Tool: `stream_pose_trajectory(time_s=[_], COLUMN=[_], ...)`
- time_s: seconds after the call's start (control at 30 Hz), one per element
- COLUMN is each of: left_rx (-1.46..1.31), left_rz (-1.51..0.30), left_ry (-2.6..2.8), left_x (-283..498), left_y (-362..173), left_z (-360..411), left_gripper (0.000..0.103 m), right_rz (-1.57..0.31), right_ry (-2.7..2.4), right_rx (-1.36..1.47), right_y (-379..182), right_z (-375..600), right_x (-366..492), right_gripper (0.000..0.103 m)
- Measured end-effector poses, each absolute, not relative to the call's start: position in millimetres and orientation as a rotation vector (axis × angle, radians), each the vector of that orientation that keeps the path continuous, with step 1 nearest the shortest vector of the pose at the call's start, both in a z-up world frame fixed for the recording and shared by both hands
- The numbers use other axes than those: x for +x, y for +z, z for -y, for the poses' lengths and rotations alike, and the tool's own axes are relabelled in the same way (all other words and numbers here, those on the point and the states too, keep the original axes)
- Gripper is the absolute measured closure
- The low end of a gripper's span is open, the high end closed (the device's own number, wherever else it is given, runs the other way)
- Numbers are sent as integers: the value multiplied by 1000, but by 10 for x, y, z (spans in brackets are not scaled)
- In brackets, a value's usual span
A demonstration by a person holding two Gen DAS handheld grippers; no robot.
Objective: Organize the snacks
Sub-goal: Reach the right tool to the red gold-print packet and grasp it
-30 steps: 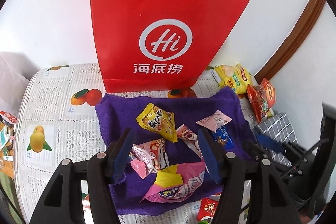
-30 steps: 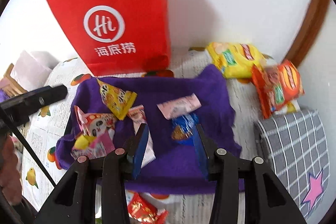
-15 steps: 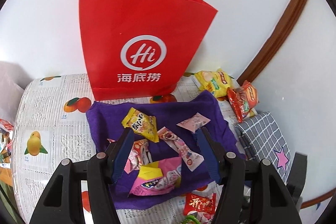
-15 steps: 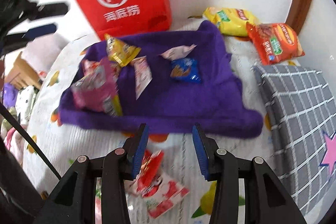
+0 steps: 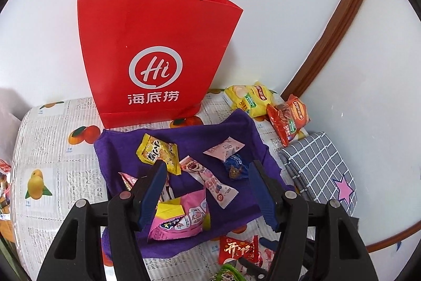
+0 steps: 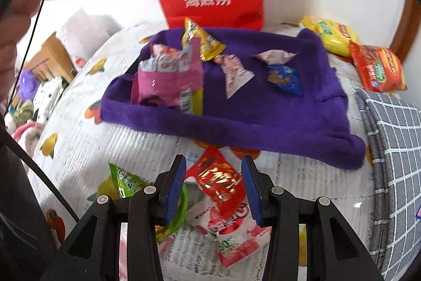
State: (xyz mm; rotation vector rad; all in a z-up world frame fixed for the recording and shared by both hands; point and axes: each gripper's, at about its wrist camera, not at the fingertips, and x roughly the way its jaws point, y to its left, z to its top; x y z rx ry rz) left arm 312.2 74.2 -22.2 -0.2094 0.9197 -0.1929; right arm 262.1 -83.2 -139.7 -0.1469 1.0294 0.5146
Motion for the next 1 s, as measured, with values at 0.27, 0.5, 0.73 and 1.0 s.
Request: stream_pose_trajectory(time_s=[0.27,0.5,0.73,1.0], left_rx=[-212,-234,-229,-220], left_rz=[-917,-911,-913,-921], left_ry=[-200,-199,-202,-198], left_x=[3110,3096,3105,3129], left_y=[-206,-167,-169,-201], left_z=[-741,-794,-798,-773], left_gripper=[41,41,41,41], right_rz=[-1094,-1143,-1135,-1130], right_ry=[484,482,472,391], right_rx=[-212,-209,-163,-147], right_y=[-1637,-1700,-1702,-1817], right_z=[740,880,841,708], right_x=[2685,2598,2630,2743], right_gripper=[59,59,59,53])
